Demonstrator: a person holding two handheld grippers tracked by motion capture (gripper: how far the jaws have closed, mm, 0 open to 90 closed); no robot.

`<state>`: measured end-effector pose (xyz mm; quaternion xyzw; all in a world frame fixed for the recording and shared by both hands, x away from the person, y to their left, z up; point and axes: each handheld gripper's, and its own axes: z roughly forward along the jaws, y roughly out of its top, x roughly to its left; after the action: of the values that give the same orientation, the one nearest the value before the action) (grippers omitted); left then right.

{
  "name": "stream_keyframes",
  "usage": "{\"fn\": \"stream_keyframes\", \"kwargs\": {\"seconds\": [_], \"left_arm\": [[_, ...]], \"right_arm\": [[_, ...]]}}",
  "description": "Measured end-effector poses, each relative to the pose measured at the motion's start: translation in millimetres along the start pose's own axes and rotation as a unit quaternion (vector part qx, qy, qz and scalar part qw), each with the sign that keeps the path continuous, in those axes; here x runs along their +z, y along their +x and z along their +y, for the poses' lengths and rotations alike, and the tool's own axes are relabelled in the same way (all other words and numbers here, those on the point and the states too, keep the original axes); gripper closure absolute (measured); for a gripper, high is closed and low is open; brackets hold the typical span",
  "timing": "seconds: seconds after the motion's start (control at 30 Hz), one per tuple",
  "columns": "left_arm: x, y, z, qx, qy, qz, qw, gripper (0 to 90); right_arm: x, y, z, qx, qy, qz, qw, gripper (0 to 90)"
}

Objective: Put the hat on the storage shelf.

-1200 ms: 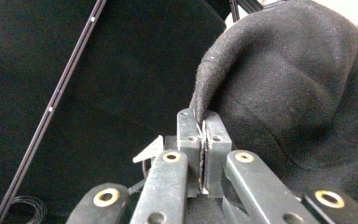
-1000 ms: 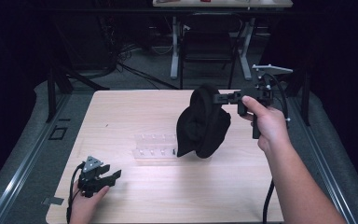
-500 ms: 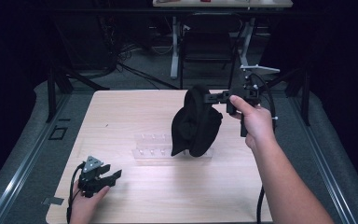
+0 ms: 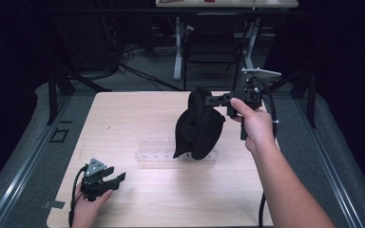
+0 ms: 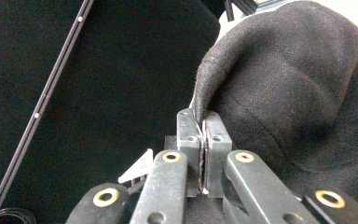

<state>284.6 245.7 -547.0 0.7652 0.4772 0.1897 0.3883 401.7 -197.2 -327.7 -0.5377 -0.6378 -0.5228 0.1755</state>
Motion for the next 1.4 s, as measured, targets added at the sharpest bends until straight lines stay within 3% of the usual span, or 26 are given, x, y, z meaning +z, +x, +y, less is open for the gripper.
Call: {"fn": "stream_keyframes", "kwargs": {"seconds": [0.4, 0.57, 0.87, 1.07, 1.4], "left_arm": [[-6.9, -15.0, 20.4, 0.003, -0.025, -0.029, 0.9993, 46.8], [-7.6, -25.9, 31.0, 0.022, -0.029, -0.041, 0.9985, 48.4], [3.9, -56.9, 58.7, 0.043, -0.043, -0.081, 0.9948, 50.0], [11.9, -80.8, 76.2, 0.069, -0.047, -0.103, 0.9911, 52.1], [21.5, -114.7, 97.8, 0.115, -0.042, -0.114, 0.9859, 55.7]], "right_arm": [[18.7, 7.3, -3.6, -0.001, 0.002, 0.027, 0.9996, 88.1], [19.7, 7.6, -4.0, -0.004, 0.002, 0.027, 0.9996, 88.1], [24.8, 9.1, -6.1, -0.006, 0.004, 0.032, 0.9994, 88.0], [28.3, 6.7, -7.4, 0.0, 0.003, 0.046, 0.999, 88.0], [28.2, 5.3, -7.6, -0.001, 0.001, 0.05, 0.9988, 87.9]]}}
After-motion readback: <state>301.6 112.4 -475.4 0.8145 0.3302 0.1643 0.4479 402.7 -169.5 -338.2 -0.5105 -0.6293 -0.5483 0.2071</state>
